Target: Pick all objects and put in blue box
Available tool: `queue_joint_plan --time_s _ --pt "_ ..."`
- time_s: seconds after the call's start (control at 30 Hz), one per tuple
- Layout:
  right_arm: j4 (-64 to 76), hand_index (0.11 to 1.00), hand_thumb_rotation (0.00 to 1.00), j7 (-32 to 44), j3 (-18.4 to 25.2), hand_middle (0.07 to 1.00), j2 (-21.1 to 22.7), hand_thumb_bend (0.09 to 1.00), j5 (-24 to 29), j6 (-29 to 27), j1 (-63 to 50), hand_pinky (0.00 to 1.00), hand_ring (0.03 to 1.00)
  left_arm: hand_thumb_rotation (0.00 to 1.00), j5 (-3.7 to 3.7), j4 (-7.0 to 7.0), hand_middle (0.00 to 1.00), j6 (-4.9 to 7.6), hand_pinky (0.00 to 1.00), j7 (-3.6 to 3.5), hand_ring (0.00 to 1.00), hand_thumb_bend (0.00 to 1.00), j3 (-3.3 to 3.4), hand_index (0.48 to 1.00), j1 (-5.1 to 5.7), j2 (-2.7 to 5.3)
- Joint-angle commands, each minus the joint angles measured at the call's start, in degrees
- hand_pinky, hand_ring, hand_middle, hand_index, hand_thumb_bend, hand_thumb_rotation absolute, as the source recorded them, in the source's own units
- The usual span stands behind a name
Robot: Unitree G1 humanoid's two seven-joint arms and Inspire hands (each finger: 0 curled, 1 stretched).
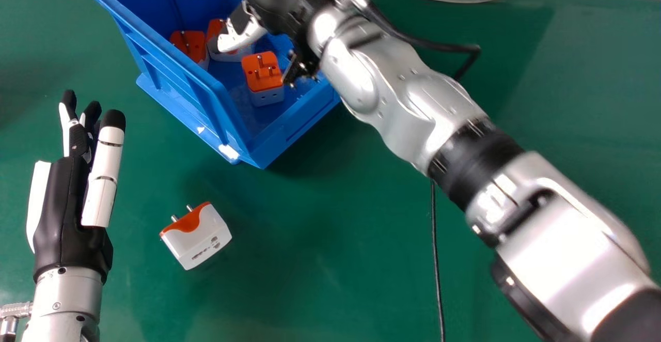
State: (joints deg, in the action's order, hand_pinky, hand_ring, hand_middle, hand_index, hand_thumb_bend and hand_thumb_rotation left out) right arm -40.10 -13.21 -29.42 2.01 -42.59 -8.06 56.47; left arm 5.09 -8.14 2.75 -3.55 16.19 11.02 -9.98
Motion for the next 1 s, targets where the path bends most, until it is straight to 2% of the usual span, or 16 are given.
queue_joint_plan --time_s 0.0,0.07,0.1,0.17,0.37,0.5,0.63,0.7,0.73,0.77,0.8,0.9,0.93,0.97 --pt "13.12 0.601 0.00 -1.38 2.67 0.657 1.90 0.467 1.98 -0.13 -8.28 0.40 0.605 0.89 -0.11 -1.53 1.00 0.16 1.00 -0.06 1.00 0.51 0.43 1.000 0.13 -0.75" --pt "21.49 0.656 0.00 -2.19 4.23 0.707 3.21 0.531 2.91 -1.70 -15.74 0.50 0.671 0.90 -0.13 -1.35 1.00 0.24 1.00 0.02 1.00 0.51 0.33 1.000 0.08 -0.60" --pt "25.36 0.656 0.00 -2.67 5.01 0.707 3.89 0.531 3.57 -2.76 -19.40 0.50 0.671 0.90 -0.05 -1.23 1.00 0.30 1.00 -0.01 1.00 0.51 0.33 1.000 0.06 -0.54" --pt "30.48 0.708 0.00 -3.04 6.07 0.756 4.86 0.591 4.50 -4.18 -24.30 0.59 0.732 0.91 0.12 -1.04 1.00 0.38 1.00 -0.08 1.00 0.50 0.36 1.000 0.03 -0.47" --pt "41.15 0.753 0.00 -5.59 9.56 0.801 9.10 0.622 6.96 -13.15 -39.80 0.66 0.787 0.91 0.13 -0.53 1.00 0.76 1.00 -0.30 1.00 0.51 0.18 1.000 0.00 -0.39" --pt "41.77 0.770 0.00 -3.47 11.70 0.818 11.02 0.621 14.60 -20.59 -48.65 0.67 0.804 0.91 0.41 0.25 1.00 1.79 1.00 -0.54 1.00 0.51 0.33 1.000 0.11 -0.17" --pt "41.92 0.782 0.03 1.23 12.18 0.830 11.44 0.608 21.76 -23.02 -55.63 0.67 0.814 0.91 0.47 0.89 1.00 2.51 1.00 -0.89 1.00 0.51 0.25 1.000 0.49 -0.16" --pt "42.53 0.830 0.15 5.01 12.10 0.869 11.28 0.550 26.99 -22.40 -58.82 0.70 0.843 0.91 0.33 0.77 1.00 2.60 1.00 -0.90 1.00 0.51 0.20 1.000 0.84 -0.18" --pt "42.86 0.830 0.15 6.65 12.16 0.869 11.14 0.550 28.99 -21.93 -59.89 0.70 0.843 0.91 0.27 0.64 1.00 2.59 1.00 -0.89 1.00 0.51 0.18 1.000 0.99 -0.17" --pt "43.76 0.862 0.24 8.97 12.08 0.895 11.12 0.520 31.86 -20.27 -61.57 0.73 0.868 0.91 0.26 0.48 1.00 2.49 1.00 -0.87 1.00 0.51 0.23 1.000 1.15 -0.16" --pt "44.70 0.862 0.24 10.93 12.02 0.895 11.09 0.520 33.96 -18.46 -63.01 0.73 0.868 0.91 0.26 0.44 1.00 2.46 1.00 -0.84 1.00 0.51 0.28 1.000 1.26 -0.14" --pt "47.61 0.930 0.59 15.25 12.06 0.947 11.11 0.495 37.34 -13.74 -65.88 0.84 0.932 0.91 0.36 0.90 1.00 2.89 1.00 -0.76 1.00 0.52 0.43 1.000 1.24 -0.05" --pt "48.57 0.955 0.74 16.34 12.16 0.966 11.18 0.498 37.83 -12.31 -66.48 0.90 0.957 0.92 0.39 1.05 1.00 3.10 1.00 -0.74 1.00 0.52 0.44 1.000 1.22 -0.01" --pt "49.46 0.964 0.79 17.31 12.31 0.973 11.22 0.499 38.17 -10.96 -66.98 0.92 0.966 0.92 0.38 1.09 1.00 3.24 1.00 -0.71 1.00 0.53 0.44 1.000 1.24 0.02"
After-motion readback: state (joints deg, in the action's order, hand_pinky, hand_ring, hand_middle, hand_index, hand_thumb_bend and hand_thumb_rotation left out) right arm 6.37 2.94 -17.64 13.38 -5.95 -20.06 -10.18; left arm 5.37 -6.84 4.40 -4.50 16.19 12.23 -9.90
